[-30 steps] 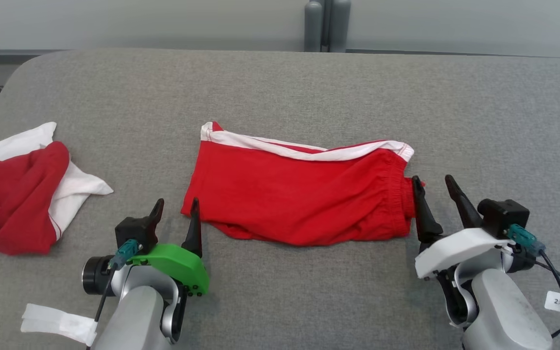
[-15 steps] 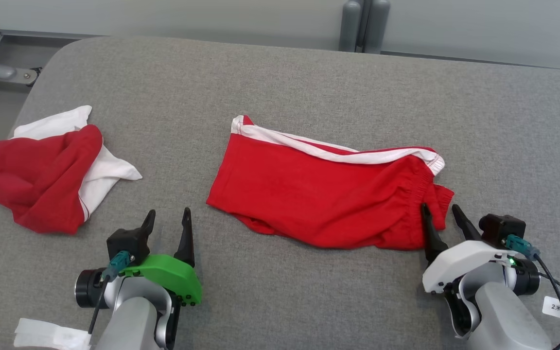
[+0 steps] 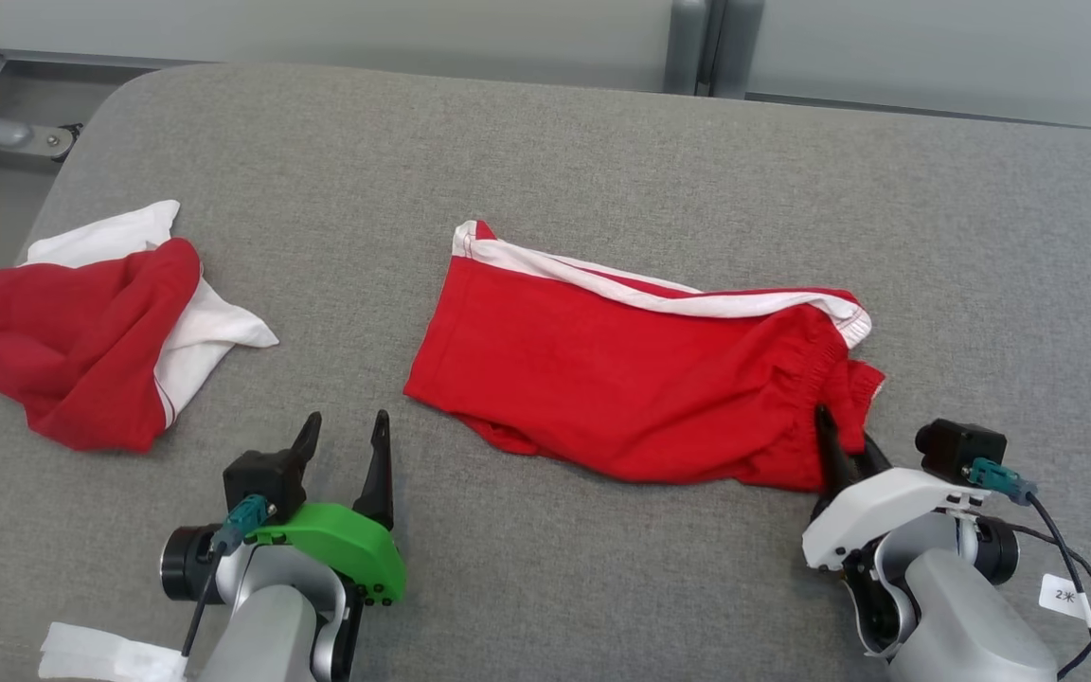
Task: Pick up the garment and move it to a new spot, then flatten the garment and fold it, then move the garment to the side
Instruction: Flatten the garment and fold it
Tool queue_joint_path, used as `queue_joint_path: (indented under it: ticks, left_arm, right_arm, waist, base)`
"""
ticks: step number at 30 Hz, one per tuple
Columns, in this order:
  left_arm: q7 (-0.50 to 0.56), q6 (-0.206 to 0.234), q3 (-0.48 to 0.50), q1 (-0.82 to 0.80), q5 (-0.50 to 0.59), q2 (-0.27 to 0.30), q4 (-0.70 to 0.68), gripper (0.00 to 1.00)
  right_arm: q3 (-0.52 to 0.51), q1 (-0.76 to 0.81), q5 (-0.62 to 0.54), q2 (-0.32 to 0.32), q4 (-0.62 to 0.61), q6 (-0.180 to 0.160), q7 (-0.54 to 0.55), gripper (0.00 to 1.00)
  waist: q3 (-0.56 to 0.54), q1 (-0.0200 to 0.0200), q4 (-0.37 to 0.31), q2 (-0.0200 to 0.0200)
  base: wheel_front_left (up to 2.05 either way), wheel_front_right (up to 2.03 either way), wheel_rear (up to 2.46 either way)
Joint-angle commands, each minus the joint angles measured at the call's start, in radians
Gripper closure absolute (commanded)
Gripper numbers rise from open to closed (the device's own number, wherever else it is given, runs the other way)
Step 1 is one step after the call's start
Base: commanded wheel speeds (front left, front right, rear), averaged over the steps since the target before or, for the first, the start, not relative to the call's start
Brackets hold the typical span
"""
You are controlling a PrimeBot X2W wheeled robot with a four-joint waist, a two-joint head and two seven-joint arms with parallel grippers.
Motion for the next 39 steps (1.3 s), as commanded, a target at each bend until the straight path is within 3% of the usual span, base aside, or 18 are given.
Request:
queue_joint_path:
  ticks: [1,10,17,22,28,33,39]
  left_arm:
    - [0.000,-0.005,0.002,0.020,0.003,0.002,0.000,0.00]
    - [0.000,-0.011,0.009,0.055,0.008,0.002,-0.013,0.00]
    - [0.000,-0.017,-0.003,0.064,0.001,0.002,-0.011,0.00]
    - [0.000,-0.013,-0.026,0.059,-0.011,0.002,-0.012,0.00]
    - [0.000,-0.014,-0.048,0.063,-0.026,0.003,-0.010,0.00]
    - [0.000,-0.010,-0.066,0.070,-0.035,0.002,-0.003,0.00]
    - [0.000,-0.011,-0.097,0.064,-0.048,0.002,0.000,0.00]
  right_arm:
    - [0.007,0.016,0.013,0.009,0.011,0.000,0.006,1.00]
    - [-0.133,0.038,-0.026,-0.024,-0.048,0.000,0.003,1.00]
    - [-0.084,-0.015,-0.080,-0.123,-0.068,0.000,0.003,1.00]
    - [0.006,-0.075,-0.046,-0.154,-0.079,0.000,0.010,1.00]
    - [0.170,-0.110,0.062,-0.124,-0.161,0.000,0.061,1.00]
    - [0.317,-0.130,0.158,-0.085,-0.232,0.000,0.107,1.00]
    - [0.406,-0.188,0.185,-0.036,-0.151,0.000,0.088,1.00]
  waist:
    - [-0.002,0.0000,0.002,0.0000]
    - [-0.024,0.0000,-0.025,0.0000]
    - [-0.035,0.0000,-0.082,0.0000]
    - [-0.040,0.0000,-0.100,0.0000]
    - [-0.043,0.0000,-0.087,0.0000]
    - [-0.048,0.0000,-0.040,0.0000]
    - [-0.042,0.0000,0.055,0.0000]
  base:
    - [0.00,0.00,0.00]
    - [0.00,0.00,0.00]
    - [0.00,0.00,0.00]
    - [0.00,0.00,0.00]
    - [0.00,0.00,0.00]
    - [0.00,0.00,0.00]
    - [0.00,0.00,0.00]
